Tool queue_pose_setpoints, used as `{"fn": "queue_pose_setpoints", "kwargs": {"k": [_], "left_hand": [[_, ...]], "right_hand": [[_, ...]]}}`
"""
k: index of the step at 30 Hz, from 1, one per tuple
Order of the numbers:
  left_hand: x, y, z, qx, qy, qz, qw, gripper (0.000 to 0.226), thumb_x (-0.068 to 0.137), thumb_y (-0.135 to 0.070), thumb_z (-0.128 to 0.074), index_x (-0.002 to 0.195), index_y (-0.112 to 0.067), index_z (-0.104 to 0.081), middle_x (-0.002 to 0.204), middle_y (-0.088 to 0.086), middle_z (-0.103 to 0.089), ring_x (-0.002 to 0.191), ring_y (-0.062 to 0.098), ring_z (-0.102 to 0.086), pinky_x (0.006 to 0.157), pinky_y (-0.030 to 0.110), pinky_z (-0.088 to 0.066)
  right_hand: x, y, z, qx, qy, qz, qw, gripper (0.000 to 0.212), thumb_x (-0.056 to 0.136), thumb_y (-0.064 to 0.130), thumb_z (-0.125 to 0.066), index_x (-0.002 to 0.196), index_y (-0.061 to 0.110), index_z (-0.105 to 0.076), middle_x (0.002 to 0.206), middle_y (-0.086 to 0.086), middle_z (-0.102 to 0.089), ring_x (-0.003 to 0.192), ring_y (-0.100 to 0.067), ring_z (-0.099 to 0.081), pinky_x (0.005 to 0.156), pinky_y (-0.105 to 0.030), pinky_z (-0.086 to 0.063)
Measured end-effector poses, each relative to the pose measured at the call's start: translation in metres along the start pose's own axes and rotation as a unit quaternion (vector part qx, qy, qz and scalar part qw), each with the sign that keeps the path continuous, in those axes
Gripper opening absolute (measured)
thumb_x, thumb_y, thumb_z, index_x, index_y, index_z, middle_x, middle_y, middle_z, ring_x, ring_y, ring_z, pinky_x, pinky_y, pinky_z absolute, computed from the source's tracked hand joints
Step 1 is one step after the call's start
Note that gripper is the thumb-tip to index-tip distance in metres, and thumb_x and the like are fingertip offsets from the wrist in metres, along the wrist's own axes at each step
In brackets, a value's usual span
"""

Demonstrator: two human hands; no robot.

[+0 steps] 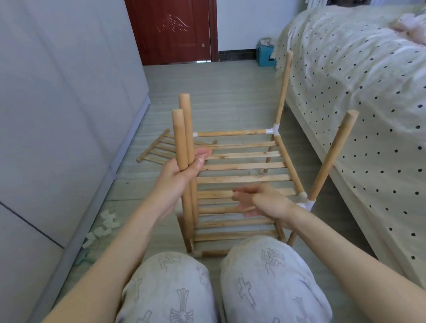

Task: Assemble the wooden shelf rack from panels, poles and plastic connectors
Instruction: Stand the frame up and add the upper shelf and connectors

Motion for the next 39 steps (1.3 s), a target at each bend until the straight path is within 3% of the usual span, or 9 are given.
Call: {"fn": "queue_pose_setpoints", "kwargs": {"k": [3,6,10,14,17,22,28,34,39], "left_hand": [[0.0,-0.01,-0.004,-0.065,-0.004,-0.02,0.998,0.025,0.096,-0.013,-0.046,0.116,-0.023,-0.057,0.122,-0.01,-0.062,0.117,-0.005,-0.052,0.098,0.017,-0.04],[-0.001,-0.015,0.002,-0.076,-0.031,-0.039,0.996,0.028,0.097,-0.012,-0.046,0.122,-0.019,-0.055,0.121,-0.013,-0.062,0.117,-0.006,-0.051,0.095,0.014,-0.04],[-0.008,-0.003,0.01,-0.039,-0.045,-0.033,0.998,0.033,0.096,-0.014,-0.047,0.128,-0.01,-0.054,0.115,-0.029,-0.061,0.116,-0.009,-0.05,0.097,0.01,-0.04],[-0.025,0.028,0.046,-0.184,-0.169,0.022,0.968,0.032,0.093,-0.016,-0.05,0.125,-0.013,-0.051,0.122,0.008,-0.062,0.113,0.017,-0.06,0.096,0.034,-0.049],[-0.039,0.061,0.067,-0.138,-0.247,0.088,0.955,0.03,0.094,0.0,-0.047,0.12,-0.014,-0.054,0.118,0.007,-0.064,0.114,0.019,-0.059,0.098,0.038,-0.046],[-0.044,0.105,0.053,-0.094,-0.156,0.207,0.961,0.047,0.092,0.008,-0.041,0.136,-0.009,-0.042,0.137,0.007,-0.05,0.121,0.015,-0.048,0.099,0.032,-0.041],[-0.033,0.134,0.042,-0.154,-0.132,0.244,0.948,0.058,0.094,0.005,-0.04,0.147,-0.011,-0.02,0.13,0.002,-0.053,0.104,0.003,-0.055,0.092,0.023,-0.043],[-0.03,0.152,0.041,-0.164,-0.152,0.264,0.938,0.056,0.094,0.001,-0.043,0.146,-0.01,-0.024,0.141,0.01,-0.046,0.125,0.015,-0.046,0.102,0.028,-0.038],[-0.033,0.155,0.04,-0.181,-0.143,0.28,0.932,0.057,0.092,0.007,-0.042,0.144,-0.009,-0.026,0.107,-0.008,-0.065,0.106,0.008,-0.057,0.093,0.027,-0.042]], "right_hand": [[0.006,0.034,-0.037,-0.105,0.136,0.082,0.982,0.035,0.088,0.016,-0.063,0.122,0.02,-0.056,0.116,0.0,-0.06,0.085,-0.008,-0.059,0.06,-0.015,-0.048],[0.014,0.049,-0.059,-0.128,0.146,0.127,0.973,0.01,0.085,0.006,-0.065,0.087,0.013,-0.058,0.081,-0.007,-0.058,0.059,-0.009,-0.052,0.051,-0.014,-0.041],[0.025,0.052,-0.07,-0.222,0.146,0.157,0.951,0.012,0.084,0.007,-0.067,0.09,-0.001,-0.059,0.074,-0.013,-0.061,0.065,-0.018,-0.056,0.065,-0.028,-0.049],[0.043,0.044,-0.069,-0.253,0.072,0.171,0.95,0.011,0.087,0.015,-0.064,0.08,0.009,-0.058,0.066,-0.005,-0.063,0.061,-0.014,-0.059,0.068,-0.028,-0.05],[0.06,0.044,-0.066,-0.11,0.051,0.157,0.98,0.004,0.089,0.006,-0.06,0.089,0.002,-0.06,0.072,-0.009,-0.064,0.065,-0.018,-0.062,0.072,-0.032,-0.056],[0.088,0.049,-0.082,-0.058,0.06,0.13,0.988,0.014,0.09,0.003,-0.056,0.101,-0.006,-0.06,0.083,-0.011,-0.065,0.068,-0.012,-0.063,0.067,-0.02,-0.057],[0.104,0.04,-0.098,-0.206,0.053,0.184,0.96,0.01,0.089,0.011,-0.058,0.092,0.003,-0.063,0.084,-0.012,-0.071,0.071,-0.015,-0.067,0.074,-0.03,-0.057],[0.106,0.046,-0.103,-0.375,0.058,0.228,0.897,0.017,0.088,0.024,-0.06,0.093,0.008,-0.064,0.09,-0.008,-0.07,0.087,-0.021,-0.064,0.077,-0.031,-0.05],[0.104,0.041,-0.099,-0.392,0.073,0.234,0.887,0.022,0.089,0.025,-0.062,0.102,0.007,-0.065,0.098,-0.009,-0.068,0.091,-0.022,-0.062,0.08,-0.032,-0.05]]}}
Point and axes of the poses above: each hand's wrist, its own x-axis towards the middle knuckle, its own z-axis out of the back of the hand, y = z × x, the point moved 3 cm from there along x, towards the middle knuckle
